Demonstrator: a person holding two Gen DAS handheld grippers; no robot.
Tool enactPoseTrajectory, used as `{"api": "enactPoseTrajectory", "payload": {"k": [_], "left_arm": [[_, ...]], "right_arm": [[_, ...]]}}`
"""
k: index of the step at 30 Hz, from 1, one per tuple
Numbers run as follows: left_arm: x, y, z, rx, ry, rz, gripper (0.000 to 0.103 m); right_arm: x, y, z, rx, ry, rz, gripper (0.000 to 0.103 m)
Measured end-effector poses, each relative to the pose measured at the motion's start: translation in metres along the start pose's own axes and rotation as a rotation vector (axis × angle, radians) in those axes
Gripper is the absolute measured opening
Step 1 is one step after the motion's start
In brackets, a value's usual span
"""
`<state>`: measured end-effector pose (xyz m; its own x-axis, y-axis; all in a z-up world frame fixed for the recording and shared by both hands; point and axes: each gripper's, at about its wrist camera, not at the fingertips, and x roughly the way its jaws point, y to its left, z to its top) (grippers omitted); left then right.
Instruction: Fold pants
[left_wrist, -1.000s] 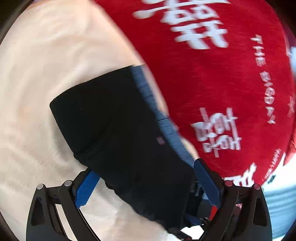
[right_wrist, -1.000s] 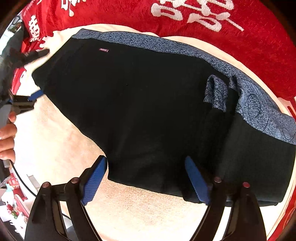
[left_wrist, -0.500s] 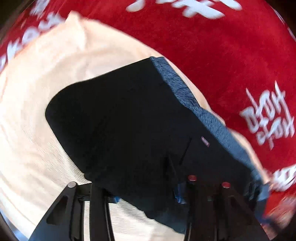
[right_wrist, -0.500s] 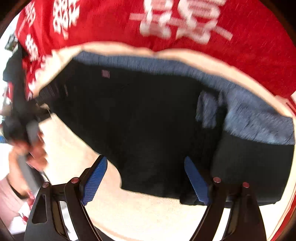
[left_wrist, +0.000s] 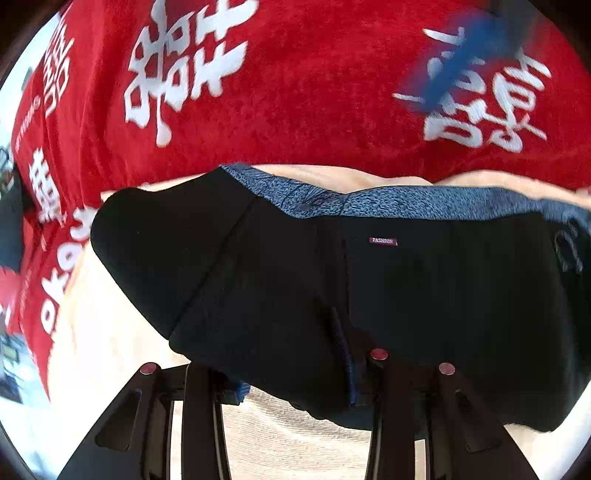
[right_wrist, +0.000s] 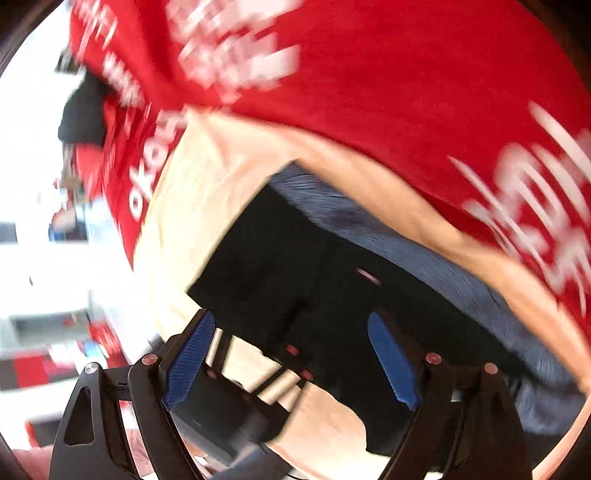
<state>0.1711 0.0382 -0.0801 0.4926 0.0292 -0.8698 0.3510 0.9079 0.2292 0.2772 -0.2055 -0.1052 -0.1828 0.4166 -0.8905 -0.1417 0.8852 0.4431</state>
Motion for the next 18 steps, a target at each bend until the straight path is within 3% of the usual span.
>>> {"api": "enactPoseTrajectory", "payload": {"k": [4,9,11,12,14,18], "left_arm": [[-0.004,-0.010,-0.002,0.057,-0.024,0.034,0.039],[-0.008,-0.016,-0.001,0.082,-0.034,0.056,0.039],[-0.010,-0.018,0.000,0.086,-0.030,0.053,0.039],[-0.011,-0.019,0.000,0.085,-0.019,0.047,0.039],[-0.019,-0.024,0.002,0.096,-0.036,0.038,0.039],[-0.048,-0.041,0.017,0.131,-0.094,0.004,0.039]], "right_arm": [[0.041,0.051,0.035,-0.163,0.153,-0.052,0.088],[0.090,0.074,0.052,-0.211,0.293,-0.121,0.087],[0.101,0.069,0.054,-0.214,0.326,-0.152,0.057],[0.103,0.062,0.052,-0.205,0.330,-0.172,0.031],[0.092,0.046,0.049,-0.154,0.290,-0.150,0.020],[0.044,0.016,0.029,-0.098,0.146,-0.044,0.018]]}}
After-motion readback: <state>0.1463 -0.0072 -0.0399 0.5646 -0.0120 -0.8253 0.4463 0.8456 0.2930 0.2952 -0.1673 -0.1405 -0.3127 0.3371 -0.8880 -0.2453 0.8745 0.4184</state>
